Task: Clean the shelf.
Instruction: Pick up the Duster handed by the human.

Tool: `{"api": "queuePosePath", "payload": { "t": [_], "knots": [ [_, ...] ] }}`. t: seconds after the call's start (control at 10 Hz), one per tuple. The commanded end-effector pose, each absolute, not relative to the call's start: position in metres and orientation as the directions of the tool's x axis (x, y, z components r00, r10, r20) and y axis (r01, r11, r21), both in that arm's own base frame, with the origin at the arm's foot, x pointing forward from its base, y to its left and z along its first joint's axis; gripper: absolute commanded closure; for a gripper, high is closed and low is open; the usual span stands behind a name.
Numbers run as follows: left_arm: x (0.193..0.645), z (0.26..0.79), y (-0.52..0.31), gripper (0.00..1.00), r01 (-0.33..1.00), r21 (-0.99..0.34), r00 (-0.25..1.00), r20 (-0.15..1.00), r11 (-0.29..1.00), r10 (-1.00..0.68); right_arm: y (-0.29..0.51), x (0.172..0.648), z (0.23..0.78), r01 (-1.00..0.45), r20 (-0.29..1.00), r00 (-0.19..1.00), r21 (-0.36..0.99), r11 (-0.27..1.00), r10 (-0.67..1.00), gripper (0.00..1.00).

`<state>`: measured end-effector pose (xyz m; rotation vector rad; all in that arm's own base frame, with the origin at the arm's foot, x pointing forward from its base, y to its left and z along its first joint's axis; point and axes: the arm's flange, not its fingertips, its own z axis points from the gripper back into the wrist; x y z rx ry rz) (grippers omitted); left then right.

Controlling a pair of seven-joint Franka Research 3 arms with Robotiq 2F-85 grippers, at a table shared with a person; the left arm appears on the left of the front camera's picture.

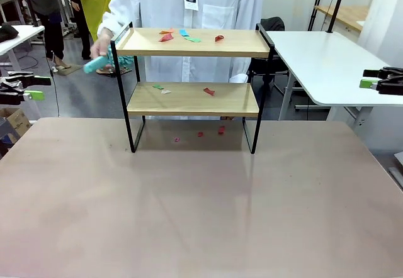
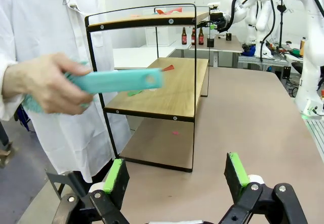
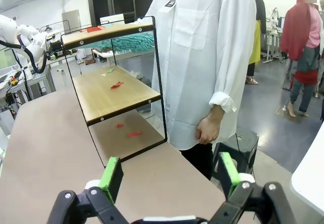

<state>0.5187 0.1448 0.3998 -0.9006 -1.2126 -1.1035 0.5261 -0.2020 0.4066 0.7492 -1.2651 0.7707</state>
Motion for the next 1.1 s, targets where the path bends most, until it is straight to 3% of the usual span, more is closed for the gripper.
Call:
{"api": "queuePosePath", "payload": {
  "t": [0.0, 1.0],
  "knots": [
    [0.5185, 0.4012, 0.1446, 0.0, 0.969, 0.038, 0.002, 0.987, 0.244, -0.163, -0.2014, 0.5263, 0.4089, -0.836, 0.988, 0.129, 0.059, 0.545, 0.091, 0.0],
    [0.5185, 0.4012, 0.1446, 0.0, 0.969, 0.038, 0.002, 0.987, 0.244, -0.163, -0.2014, 0.5263, 0.4089, -0.836, 0.988, 0.129, 0.059, 0.545, 0.091, 0.0]
  ]
}}
